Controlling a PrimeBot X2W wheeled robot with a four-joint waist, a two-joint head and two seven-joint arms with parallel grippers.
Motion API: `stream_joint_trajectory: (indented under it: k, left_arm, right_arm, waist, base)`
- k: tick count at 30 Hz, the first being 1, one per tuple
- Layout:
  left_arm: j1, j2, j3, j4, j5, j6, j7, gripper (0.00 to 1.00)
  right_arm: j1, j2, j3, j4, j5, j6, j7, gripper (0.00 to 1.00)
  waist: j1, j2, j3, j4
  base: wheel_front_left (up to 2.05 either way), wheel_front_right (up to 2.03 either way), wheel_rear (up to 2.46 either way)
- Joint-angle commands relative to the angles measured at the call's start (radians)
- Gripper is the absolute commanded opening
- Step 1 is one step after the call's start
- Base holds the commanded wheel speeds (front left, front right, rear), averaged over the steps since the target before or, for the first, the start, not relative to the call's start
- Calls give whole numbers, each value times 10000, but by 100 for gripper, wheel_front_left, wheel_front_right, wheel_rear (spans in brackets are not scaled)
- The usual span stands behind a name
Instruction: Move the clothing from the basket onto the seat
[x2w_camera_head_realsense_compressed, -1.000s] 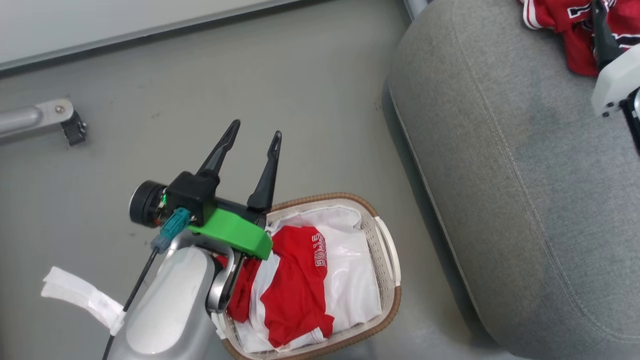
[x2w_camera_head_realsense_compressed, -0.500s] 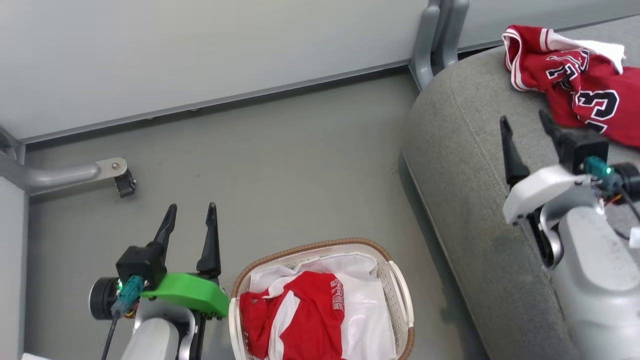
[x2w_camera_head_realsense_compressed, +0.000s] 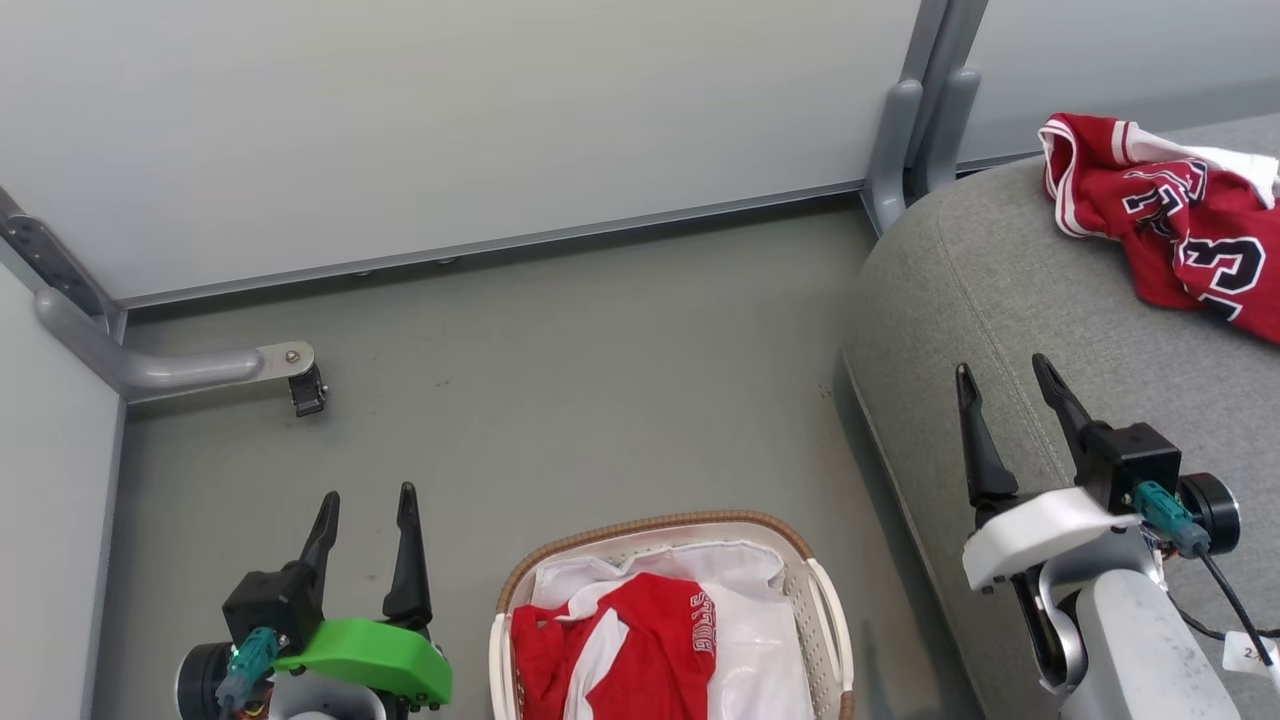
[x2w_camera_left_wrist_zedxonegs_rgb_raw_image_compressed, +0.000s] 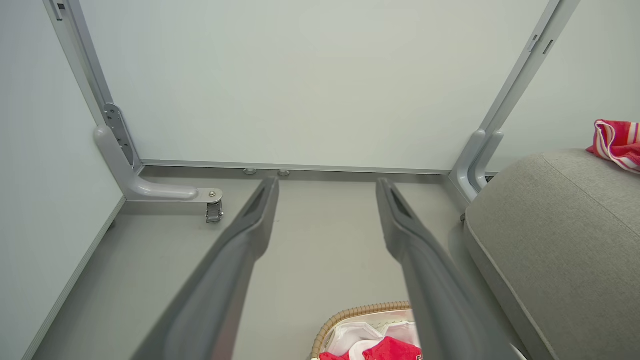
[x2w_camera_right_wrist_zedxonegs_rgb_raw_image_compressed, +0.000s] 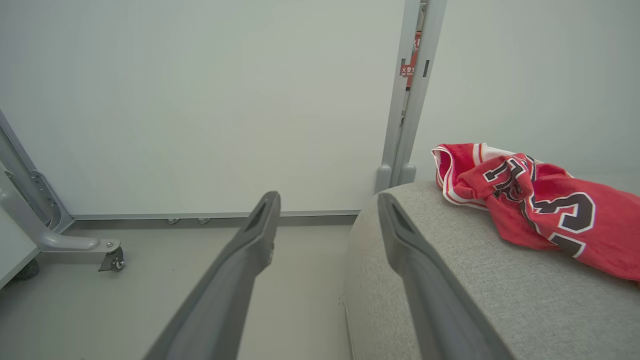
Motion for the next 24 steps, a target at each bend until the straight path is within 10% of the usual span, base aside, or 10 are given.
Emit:
stream_joint_trajectory:
  k: [1,24]
  left_arm:
    - [219,-8,-15,-42,113,-62,-4,100]
    - [287,-17,-439,-2,-206,113,-5,100]
  right_arm:
    - [336,-39,10,-201,100,-14,-24,100]
    - [1616,-29,446,-766,441,-14,-25,100]
  waist:
    - [1,0,-44,84]
    - [1,0,-283,393]
  base:
    - [0,0,0]
    - [0,0,0]
